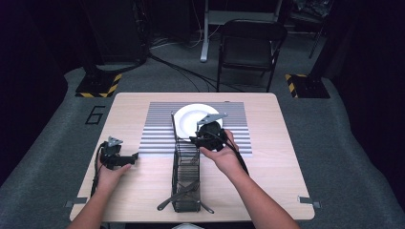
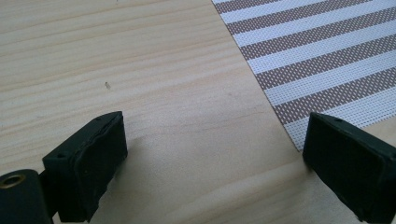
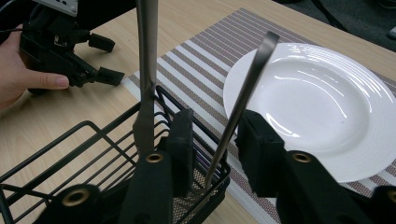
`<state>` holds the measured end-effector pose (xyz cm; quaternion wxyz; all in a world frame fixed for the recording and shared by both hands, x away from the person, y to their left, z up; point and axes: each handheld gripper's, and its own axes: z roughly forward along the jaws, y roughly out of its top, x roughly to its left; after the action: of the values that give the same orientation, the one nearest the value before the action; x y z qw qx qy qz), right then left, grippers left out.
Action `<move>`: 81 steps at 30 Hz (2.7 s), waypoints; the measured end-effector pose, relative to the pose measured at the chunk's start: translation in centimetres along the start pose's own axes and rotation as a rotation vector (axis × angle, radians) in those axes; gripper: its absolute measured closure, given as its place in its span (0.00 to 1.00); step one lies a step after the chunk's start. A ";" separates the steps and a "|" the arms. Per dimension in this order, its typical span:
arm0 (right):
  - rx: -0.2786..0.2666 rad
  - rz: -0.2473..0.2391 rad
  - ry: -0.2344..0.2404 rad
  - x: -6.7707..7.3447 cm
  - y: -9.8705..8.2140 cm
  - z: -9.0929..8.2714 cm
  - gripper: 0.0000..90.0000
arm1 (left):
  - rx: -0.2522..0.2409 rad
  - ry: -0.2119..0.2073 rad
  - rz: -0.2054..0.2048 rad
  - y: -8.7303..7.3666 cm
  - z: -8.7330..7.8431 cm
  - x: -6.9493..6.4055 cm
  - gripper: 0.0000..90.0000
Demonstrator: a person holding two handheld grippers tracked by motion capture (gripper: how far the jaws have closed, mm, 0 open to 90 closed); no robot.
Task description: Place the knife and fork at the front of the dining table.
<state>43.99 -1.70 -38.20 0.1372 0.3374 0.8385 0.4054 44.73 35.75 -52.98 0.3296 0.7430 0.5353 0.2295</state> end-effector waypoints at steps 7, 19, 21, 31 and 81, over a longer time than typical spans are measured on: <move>0.001 -0.013 0.000 0.0 0.1 0.0 0.89 | 0.002 -0.001 0.000 0.0 0.0 0.0 0.07; -0.007 -0.052 0.011 0.7 -0.5 -0.1 0.93 | 0.002 -0.002 0.000 0.0 0.0 0.0 0.07; 0.001 -0.052 0.018 0.7 -0.7 0.1 0.94 | 0.002 0.000 0.000 0.0 0.0 0.0 0.07; 0.002 -0.040 0.037 1.0 -1.1 0.6 0.96 | 0.002 -0.001 0.000 0.0 0.0 0.0 0.07; 0.066 -0.082 0.085 2.1 1.1 -1.4 0.97 | -0.001 -0.001 -0.001 0.0 0.0 0.0 0.08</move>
<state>42.24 -0.57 -36.36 0.1068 0.2896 0.8695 0.3856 44.76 35.73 -52.97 0.3304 0.7427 0.5355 0.2292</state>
